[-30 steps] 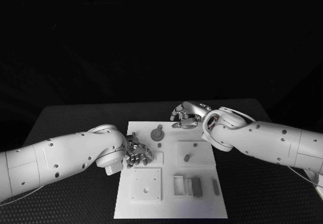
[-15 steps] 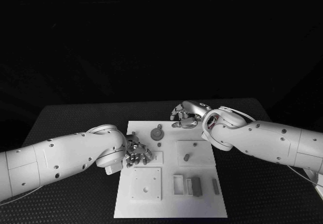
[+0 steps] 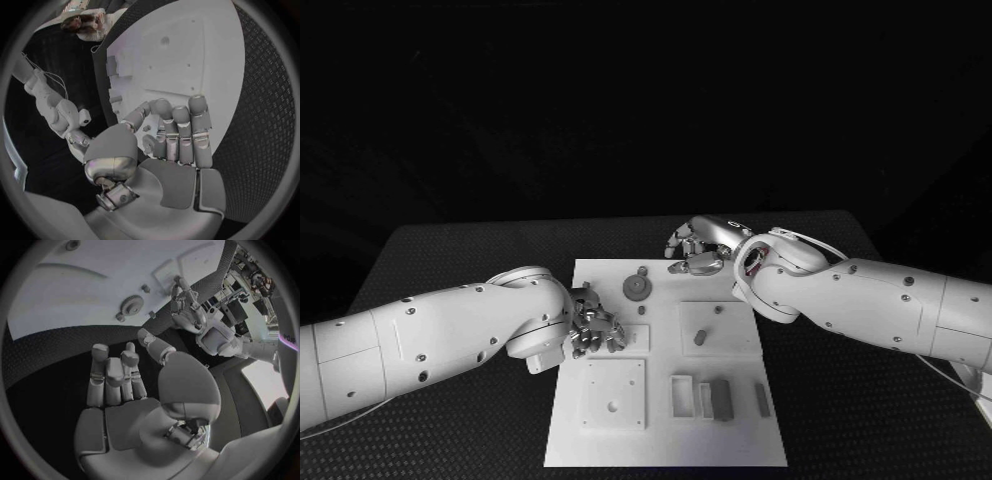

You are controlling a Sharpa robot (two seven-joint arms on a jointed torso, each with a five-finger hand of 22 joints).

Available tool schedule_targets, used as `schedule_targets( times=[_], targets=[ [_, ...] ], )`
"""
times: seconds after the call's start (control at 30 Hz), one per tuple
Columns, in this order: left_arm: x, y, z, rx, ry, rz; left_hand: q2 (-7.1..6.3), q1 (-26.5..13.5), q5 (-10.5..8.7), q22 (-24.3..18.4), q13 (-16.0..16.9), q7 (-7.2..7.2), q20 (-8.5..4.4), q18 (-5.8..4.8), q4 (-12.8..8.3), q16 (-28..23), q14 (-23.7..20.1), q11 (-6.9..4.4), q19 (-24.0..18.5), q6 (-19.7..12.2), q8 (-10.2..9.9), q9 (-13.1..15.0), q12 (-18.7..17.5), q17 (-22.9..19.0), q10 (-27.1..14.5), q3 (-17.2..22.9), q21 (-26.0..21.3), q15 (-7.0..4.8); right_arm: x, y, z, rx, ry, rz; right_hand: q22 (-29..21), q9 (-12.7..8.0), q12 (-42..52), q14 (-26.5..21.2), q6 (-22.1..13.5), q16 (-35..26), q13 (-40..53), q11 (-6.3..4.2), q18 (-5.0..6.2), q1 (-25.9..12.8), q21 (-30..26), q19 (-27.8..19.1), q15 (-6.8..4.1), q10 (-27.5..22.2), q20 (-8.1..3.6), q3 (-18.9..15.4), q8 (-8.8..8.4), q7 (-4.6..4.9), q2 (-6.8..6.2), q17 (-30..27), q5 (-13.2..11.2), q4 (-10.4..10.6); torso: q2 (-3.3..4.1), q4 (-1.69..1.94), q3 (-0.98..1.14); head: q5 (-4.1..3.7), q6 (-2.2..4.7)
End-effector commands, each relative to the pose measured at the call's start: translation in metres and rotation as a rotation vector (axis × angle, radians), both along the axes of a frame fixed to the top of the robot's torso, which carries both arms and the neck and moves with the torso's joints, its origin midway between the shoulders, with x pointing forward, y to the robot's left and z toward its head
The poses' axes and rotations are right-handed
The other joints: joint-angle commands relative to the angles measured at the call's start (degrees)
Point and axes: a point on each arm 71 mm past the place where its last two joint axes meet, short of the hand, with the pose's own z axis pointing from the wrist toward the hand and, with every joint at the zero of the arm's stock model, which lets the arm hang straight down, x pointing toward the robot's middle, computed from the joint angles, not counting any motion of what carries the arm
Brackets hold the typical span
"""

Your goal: Assemble the parts on the task board

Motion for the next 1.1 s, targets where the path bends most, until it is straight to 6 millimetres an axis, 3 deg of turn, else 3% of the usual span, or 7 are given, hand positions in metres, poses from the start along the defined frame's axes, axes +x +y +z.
schedule_targets(
  times=[0.03,0.27,0.73,1.1],
  targets=[
    [0.0,-0.001,-0.001,-0.014,-0.008,-0.002,0.71,1.57,0.2,1.21,-0.11,-0.1,-0.21,1.94,-0.37,0.22,0.23,-0.26,0.39,0.51,0.38,0.16,0.4,-0.14,0.13,0.75,0.16,-0.07,-0.001,0.001,-0.001,-0.006,0.006,0.014,0.9,0.08,-0.06,-0.39,0.1,-0.2,-0.08,-0.08,0.67,-0.44,-0.25,-0.21,0.05,-0.24,-0.1,0.02,-0.29,0.38,0.36,0.06,-0.08,-0.02,0.03,0.0,0.01,0.0,-0.04],
    [-0.001,0.0,0.0,-0.028,-0.017,0.009,2.43,4.6,0.41,1.22,-0.21,-0.32,-0.23,1.82,-1.76,0.5,0.26,-0.45,0.47,1.09,1.37,0.61,0.56,-0.44,0.23,2.57,0.41,-0.1,-0.001,0.001,-0.002,-0.007,0.009,0.015,0.9,0.09,-0.06,-0.39,0.09,-0.21,-0.08,-0.08,0.67,-0.48,-0.25,-0.21,0.05,-0.23,-0.1,0.01,-0.29,0.38,0.36,0.06,-0.08,0.0,0.0,0.0,0.01,-0.05,0.03],
    [0.007,0.01,0.002,-0.042,0.002,0.052,3.57,5.61,0.11,1.24,-0.3,-0.66,-0.28,1.69,-1.71,0.92,0.49,-0.76,0.56,1.25,3.31,1.72,0.81,-0.68,0.55,2.42,0.73,-0.14,0.0,0.001,-0.003,-0.009,0.012,0.013,0.9,0.09,-0.05,-0.39,0.1,-0.21,-0.09,-0.08,0.67,-0.5,-0.25,-0.22,0.05,-0.23,-0.1,0.02,-0.29,0.38,0.38,0.06,-0.08,0.03,0.0,0.0,0.09,0.0,0.02],
    [0.011,0.006,0.001,-0.009,0.017,0.02,4.75,5.61,-1.43,1.22,-0.32,-0.85,-0.38,1.64,-1.78,1.29,0.68,-0.95,0.58,0.91,4.6,2.69,1.08,-0.86,0.79,1.89,0.98,-0.27,0.0,0.001,-0.003,-0.009,0.012,0.016,0.9,0.1,-0.05,-0.39,0.1,-0.21,-0.1,-0.08,0.67,-0.49,-0.26,-0.22,0.05,-0.23,-0.1,0.03,-0.3,0.38,0.4,0.06,-0.07,0.03,0.03,0.03,0.08,-0.09,0.08]
  ],
)
